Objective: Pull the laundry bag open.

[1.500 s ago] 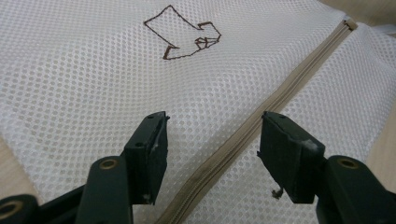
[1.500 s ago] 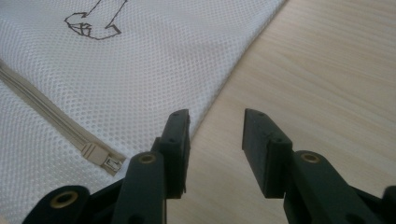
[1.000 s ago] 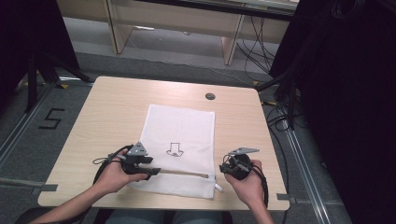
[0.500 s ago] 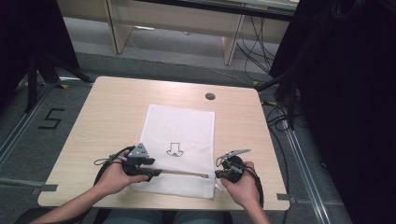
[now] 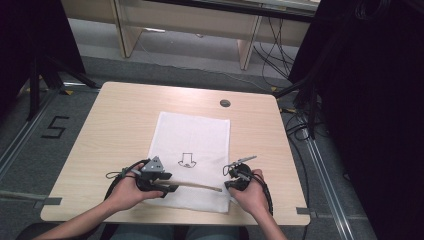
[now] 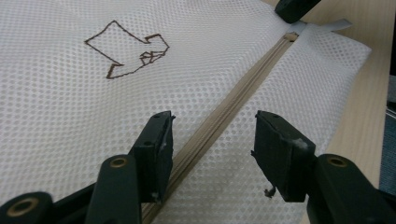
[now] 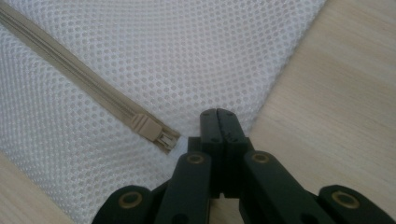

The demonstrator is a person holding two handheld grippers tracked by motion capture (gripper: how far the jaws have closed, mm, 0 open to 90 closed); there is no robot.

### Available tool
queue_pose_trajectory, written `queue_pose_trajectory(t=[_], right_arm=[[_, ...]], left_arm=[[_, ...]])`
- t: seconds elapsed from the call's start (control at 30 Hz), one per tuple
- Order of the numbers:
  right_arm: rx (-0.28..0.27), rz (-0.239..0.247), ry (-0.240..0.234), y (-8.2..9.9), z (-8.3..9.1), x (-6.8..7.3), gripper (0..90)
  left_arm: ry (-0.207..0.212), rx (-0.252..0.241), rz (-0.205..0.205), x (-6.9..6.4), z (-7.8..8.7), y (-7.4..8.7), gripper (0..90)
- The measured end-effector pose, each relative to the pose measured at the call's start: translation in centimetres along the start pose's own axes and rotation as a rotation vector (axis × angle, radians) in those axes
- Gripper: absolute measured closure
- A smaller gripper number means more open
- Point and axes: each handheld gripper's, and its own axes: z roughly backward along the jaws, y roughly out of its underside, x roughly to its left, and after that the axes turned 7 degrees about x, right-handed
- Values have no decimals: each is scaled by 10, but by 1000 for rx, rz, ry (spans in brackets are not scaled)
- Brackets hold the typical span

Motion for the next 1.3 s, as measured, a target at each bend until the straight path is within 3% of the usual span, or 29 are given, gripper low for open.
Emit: queue_pose_trajectory(t=[0.07,0.1,0.17,0.2,0.33,0.43,0.57,0.87,0.9,0.97,1.0,1.07,1.1,1.13,1.23,1.3], right_arm=[[12,-13,-6,0,0,2,900],[-8,13,-3,-1,-2,1,900],[-8,17,6,-2,-4,2,900],[8,3,-1,-4,-3,4,900],[24,-8,-1,-5,-3,3,900],[5,6,-3,-6,-2,2,900],[-25,-5,2,-7,12,7,900],[79,-13,-27,2,4,11,900],[105,-40,-35,2,3,14,900],[96,-23,-27,2,2,12,900],[101,11,-17,0,2,13,900],[108,18,-14,0,2,13,900],[113,13,-11,0,2,14,900],[109,10,-13,0,2,14,900],[112,-1,-14,1,3,14,900],[99,17,-22,1,2,12,900]], left_arm=[[14,3,-3,-1,-1,-1,469],[22,-2,3,-3,-3,-1,470],[26,1,-12,-4,-4,-2,470],[35,-2,8,-6,-5,-2,471],[51,-2,8,-10,-10,-6,479],[67,-6,-32,-17,-13,-14,506],[78,-18,-68,-23,-13,-26,531],[58,-7,-129,-29,-24,-44,645],[66,-5,-131,-29,-26,-46,650],[76,9,-131,-30,-30,-49,656],[87,11,-120,-31,-33,-51,666],[108,20,-110,-34,-39,-55,672],[107,34,-134,-36,-43,-59,685],[128,22,-122,-39,-46,-62,696],[127,30,-130,-42,-52,-66,708],[137,39,-135,-44,-58,-70,724]])
